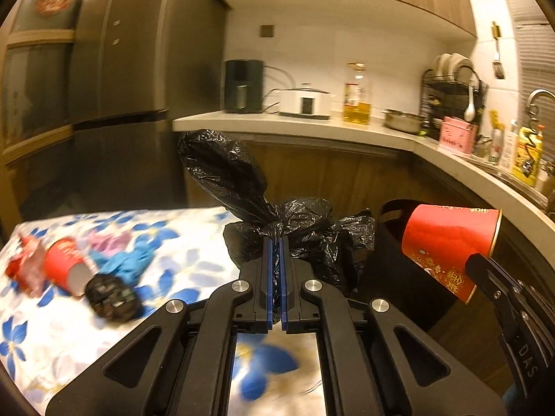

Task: Collect trash
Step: 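Carry the black bag and red cup over the black trash bin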

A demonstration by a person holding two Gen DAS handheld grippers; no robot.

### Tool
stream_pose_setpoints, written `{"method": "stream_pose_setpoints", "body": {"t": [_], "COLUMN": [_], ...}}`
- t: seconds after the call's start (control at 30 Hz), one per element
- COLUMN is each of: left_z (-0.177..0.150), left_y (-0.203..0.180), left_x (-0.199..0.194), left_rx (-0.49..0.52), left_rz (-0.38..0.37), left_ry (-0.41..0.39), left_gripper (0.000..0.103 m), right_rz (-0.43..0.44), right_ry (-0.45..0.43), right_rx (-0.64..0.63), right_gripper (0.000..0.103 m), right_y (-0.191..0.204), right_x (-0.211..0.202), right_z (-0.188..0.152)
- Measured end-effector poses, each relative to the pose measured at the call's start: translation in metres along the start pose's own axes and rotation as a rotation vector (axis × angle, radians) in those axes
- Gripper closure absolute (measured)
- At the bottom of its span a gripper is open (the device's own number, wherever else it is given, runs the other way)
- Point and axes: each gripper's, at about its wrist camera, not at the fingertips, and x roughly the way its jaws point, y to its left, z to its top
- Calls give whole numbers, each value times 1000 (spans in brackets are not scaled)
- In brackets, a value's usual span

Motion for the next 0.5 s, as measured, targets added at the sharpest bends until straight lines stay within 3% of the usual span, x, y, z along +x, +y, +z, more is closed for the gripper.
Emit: {"method": "stream_pose_setpoints", "body": {"t": [0.27, 0.5], "left_z": [21, 31], "left_y": [-58, -94], "left_x": [24, 49], "left_rx": [43, 61], "left_rz": [-94, -172], "left_ry": [-25, -32], "left_gripper": [101, 101], "right_rz": [-101, -162], "right_ry": [-46, -32], "right_rx": [22, 29], "right_gripper": [100, 100], "right_y": [-47, -81], "right_x": [4, 23], "right_z": [23, 34]}}
